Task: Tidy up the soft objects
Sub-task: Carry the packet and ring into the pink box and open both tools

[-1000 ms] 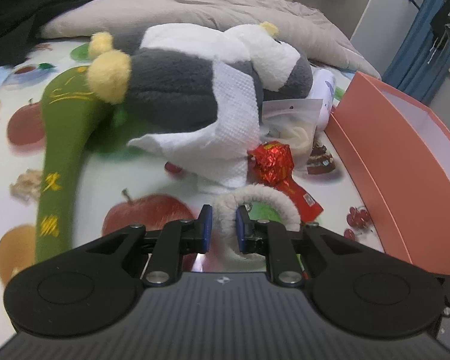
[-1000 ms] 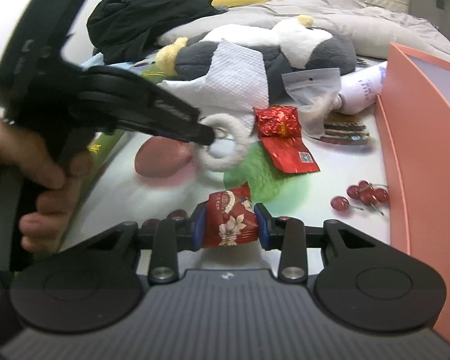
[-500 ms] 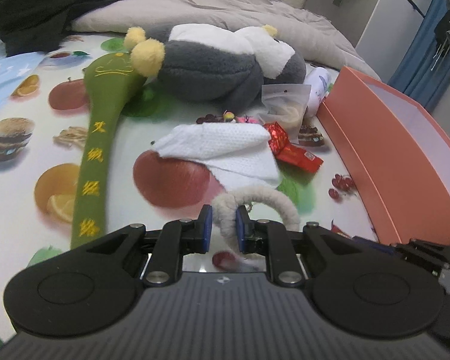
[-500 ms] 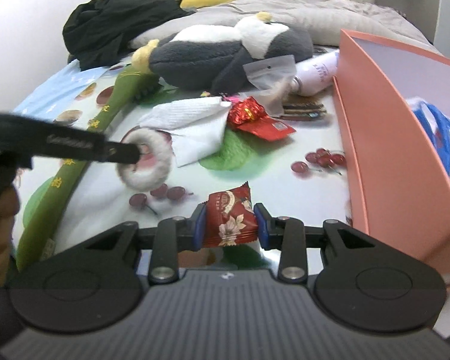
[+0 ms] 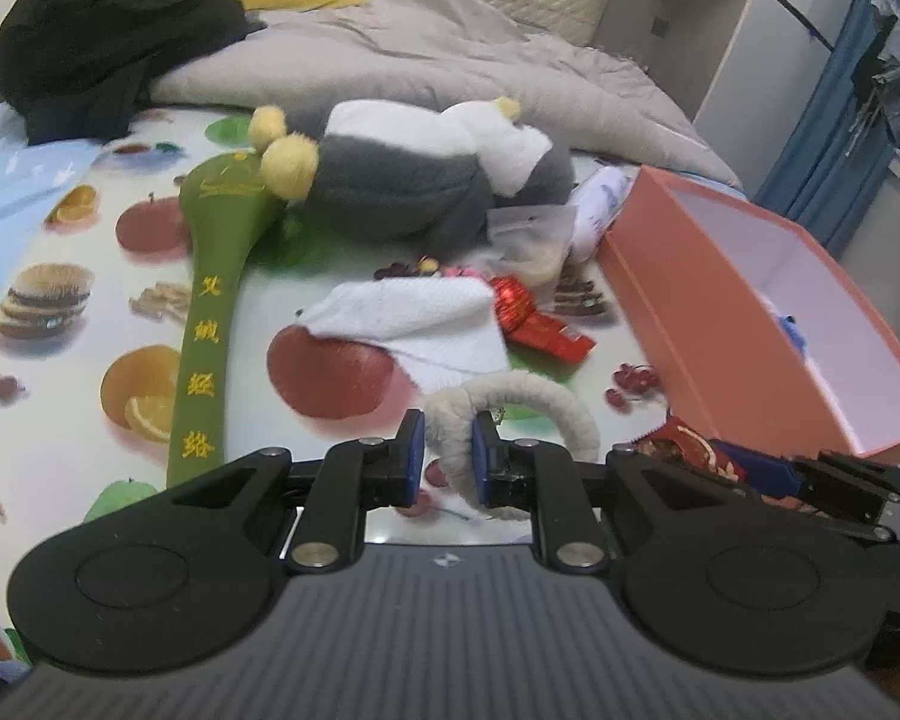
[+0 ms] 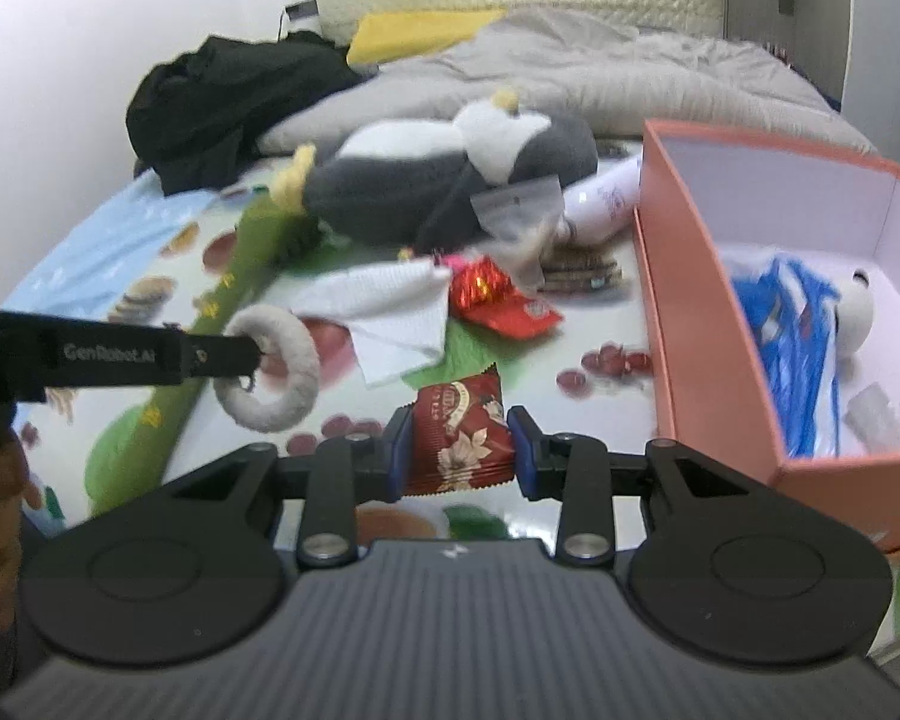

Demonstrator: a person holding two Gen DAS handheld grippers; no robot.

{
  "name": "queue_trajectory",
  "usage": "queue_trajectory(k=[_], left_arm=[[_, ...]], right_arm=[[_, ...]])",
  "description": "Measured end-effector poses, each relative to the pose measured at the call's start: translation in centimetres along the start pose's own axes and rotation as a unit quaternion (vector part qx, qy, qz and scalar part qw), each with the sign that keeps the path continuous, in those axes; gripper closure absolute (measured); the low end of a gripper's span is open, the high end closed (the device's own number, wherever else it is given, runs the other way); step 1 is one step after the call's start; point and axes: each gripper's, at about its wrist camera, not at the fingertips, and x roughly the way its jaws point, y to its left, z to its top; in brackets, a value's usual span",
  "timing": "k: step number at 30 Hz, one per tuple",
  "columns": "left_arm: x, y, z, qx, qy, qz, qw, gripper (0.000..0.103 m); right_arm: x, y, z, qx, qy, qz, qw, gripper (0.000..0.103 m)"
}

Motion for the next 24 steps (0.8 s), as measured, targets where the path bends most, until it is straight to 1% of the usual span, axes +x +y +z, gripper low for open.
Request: queue_trajectory(k=[5, 8, 11, 14, 19, 22, 24], left_arm=[[-1.5, -1.3, 1.9, 0.000, -0.005, -0.015, 0.9999, 0.083], [-2.3, -2.2, 3.5, -0.002, -0.013, -0.035, 0.9993, 0.083], [-3.1, -3.5, 5.3, 0.012, -0.025, -0.046, 0.9986, 0.083], [-3.7, -4.8, 7.0, 0.020, -0.031, -0.063, 0.9974, 0.083], [-4.6, -7.6, 9.5, 0.040, -0.048, -0.077, 0.9951, 0.083], [-5.0, -10.0, 10.8, 0.056, -0.058, -0.083, 0.9933, 0.083], [-5.3, -11.5, 11.8, 0.055, -0.061, -0.100, 0.9916, 0.083]], right_arm=[[-1.7, -0.4, 2.0, 0.015, -0.023, -0.002, 1.000, 0.066], [-3.0, -0.7, 3.3, 0.016, -0.041, -0.012, 0.999, 0.066], [-4.4, -1.3, 4.7, 0.021, -0.062, -0.020, 0.998, 0.066], [-5.8, -1.9, 6.1, 0.015, -0.087, -0.038, 0.995, 0.066], [-8.1, -3.1, 8.5, 0.009, -0.125, -0.058, 0.990, 0.066], [-9.5, -4.1, 9.9, 0.014, -0.145, -0.067, 0.987, 0.066], [-10.4, -5.0, 10.7, 0.020, -0.151, -0.076, 0.985, 0.066]])
